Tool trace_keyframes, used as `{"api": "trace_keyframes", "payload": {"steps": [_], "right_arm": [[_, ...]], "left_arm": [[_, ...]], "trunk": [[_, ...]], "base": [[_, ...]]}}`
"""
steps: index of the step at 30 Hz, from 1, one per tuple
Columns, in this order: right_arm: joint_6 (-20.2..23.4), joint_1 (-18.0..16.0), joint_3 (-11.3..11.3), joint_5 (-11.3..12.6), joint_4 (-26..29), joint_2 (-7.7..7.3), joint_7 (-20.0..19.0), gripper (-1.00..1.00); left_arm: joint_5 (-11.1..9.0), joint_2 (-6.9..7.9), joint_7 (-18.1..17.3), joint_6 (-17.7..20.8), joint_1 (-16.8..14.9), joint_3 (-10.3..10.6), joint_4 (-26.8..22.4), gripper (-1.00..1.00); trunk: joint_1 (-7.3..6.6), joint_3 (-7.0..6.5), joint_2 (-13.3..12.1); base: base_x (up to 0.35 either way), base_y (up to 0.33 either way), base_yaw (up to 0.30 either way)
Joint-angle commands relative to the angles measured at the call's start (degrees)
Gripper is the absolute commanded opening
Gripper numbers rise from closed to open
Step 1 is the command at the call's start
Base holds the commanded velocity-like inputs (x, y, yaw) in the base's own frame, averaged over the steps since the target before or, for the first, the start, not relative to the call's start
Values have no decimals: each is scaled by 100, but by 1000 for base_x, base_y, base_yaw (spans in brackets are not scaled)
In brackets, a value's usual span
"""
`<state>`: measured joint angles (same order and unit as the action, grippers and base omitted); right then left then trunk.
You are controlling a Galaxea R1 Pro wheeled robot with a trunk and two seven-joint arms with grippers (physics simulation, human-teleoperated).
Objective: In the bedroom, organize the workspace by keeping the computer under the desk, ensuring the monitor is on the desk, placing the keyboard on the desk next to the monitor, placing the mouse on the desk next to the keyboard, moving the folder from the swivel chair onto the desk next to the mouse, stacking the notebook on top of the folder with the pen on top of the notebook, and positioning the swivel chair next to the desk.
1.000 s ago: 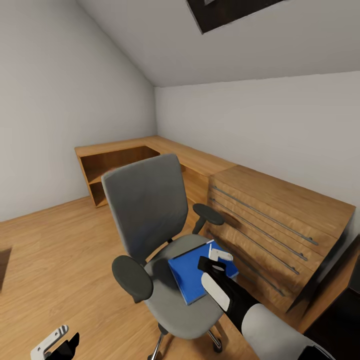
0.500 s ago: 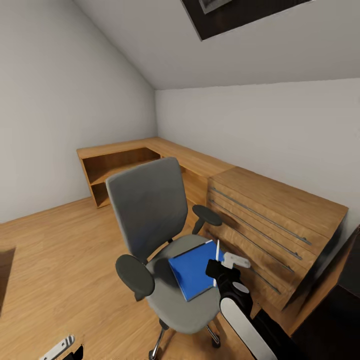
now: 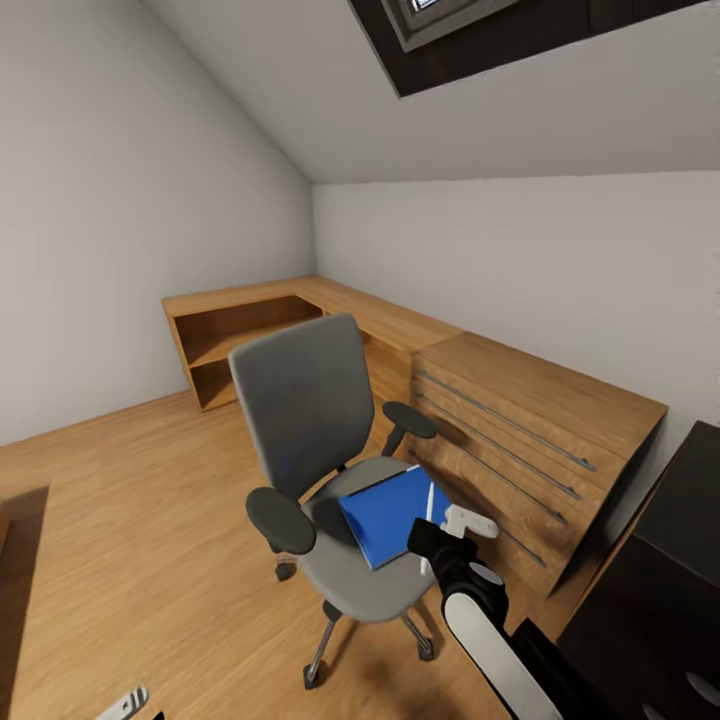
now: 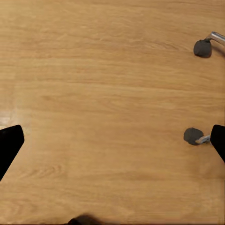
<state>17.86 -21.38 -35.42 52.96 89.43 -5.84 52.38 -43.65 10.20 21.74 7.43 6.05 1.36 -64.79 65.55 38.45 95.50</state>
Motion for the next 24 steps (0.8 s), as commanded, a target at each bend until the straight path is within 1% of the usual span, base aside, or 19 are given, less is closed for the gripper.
{"api": "trace_keyframes", "payload": {"steps": [1, 2, 4, 5, 6, 7, 8, 9, 10, 12, 14, 15, 17, 20, 21, 22, 24], "right_arm": [[31, -6, 3, 32, 23, -3, 35, -100], [41, -8, 53, 46, 55, 44, 28, -100], [41, -12, 99, 46, 59, 55, 25, -100], [42, -21, 174, 47, 62, 81, 21, -100], [55, -44, 471, 52, 64, 169, 13, -100], [71, -51, 585, 57, 65, 189, 12, -100], [142, -60, 864, 81, 65, 219, 8, -100], [456, -70, 1486, 264, 66, 251, -7, -100], [886, -75, 2022, 590, 62, 247, -135, -100], [980, -75, 2087, 635, 64, 231, -168, -100], [1111, -76, 2145, 671, 69, 183, -198, -100], [1243, -76, 2188, 702, 72, 35, -226, -100], [1260, -76, 2191, 707, 73, 5, -230, -100], [1289, -76, 2221, 709, 74, -44, -229, -100], [1294, -76, 2227, 708, 74, -57, -229, -100], [1299, -76, 2233, 708, 74, -78, -229, -100], [1304, -76, 2256, 712, 75, -154, -229, -100]], "left_arm": [[-25, -1, 45, 10, 1, 59, 101, 100], [40, -53, 24, -168, 1, 306, 1177, 100], [53, -99, 21, -327, 1, 326, 1299, 100], [92, -137, 19, -527, 1, 340, 1373, 100], [258, -170, 19, -824, 1, 351, 1459, 100], [304, -173, 20, -866, 1, 352, 1475, 100], [377, -177, 21, -929, 1, 354, 1498, 100], [455, -179, 23, -1000, 1, 355, 1522, 100], [508, -199, 23, -1038, 1, 356, 1538, 100], [517, -205, 23, -1041, 1, 356, 1540, 100], [524, -213, 23, -1041, 1, 356, 1544, 100], [524, -224, 19, -1040, 1, 362, 1599, 100], [524, -244, 16, -1034, 1, 371, 1672, 100], [546, -449, -20, -1028, 4, 416, 1996, 100], [638, -598, -42, -1028, -4, 445, 2252, 100], [723, -665, -50, -1029, -17, 455, 2391, 100], [967, -772, -63, -1037, -64, 470, 2647, 100]], "trunk": [[-23, -14, -39], [-45, -32, -79], [-89, -68, -159], [-111, -86, -199], [-133, -104, -239], [-155, -122, -279], [-177, -140, -319], [-199, -158, -359], [-221, -176, -400], [-265, -211, -480], [-309, -247, -560], [-331, -265, -600], [-375, -301, -680], [-441, -356, -801], [-463, -376, -841], [-484, -396, -881], [-528, -440, -961]], "base": [[-38, 0, 0], [-5, 0, 0], [-4, 0, 0], [-2, 0, 0], [0, 0, 0], [0, 0, 0], [0, 0, 0], [0, 0, 0], [0, 0, 0], [0, 0, 0], [0, 0, 0], [0, 0, 0], [0, 0, 0], [0, 0, -3], [0, 0, -26], [0, 0, -52], [0, 0, -85]]}}
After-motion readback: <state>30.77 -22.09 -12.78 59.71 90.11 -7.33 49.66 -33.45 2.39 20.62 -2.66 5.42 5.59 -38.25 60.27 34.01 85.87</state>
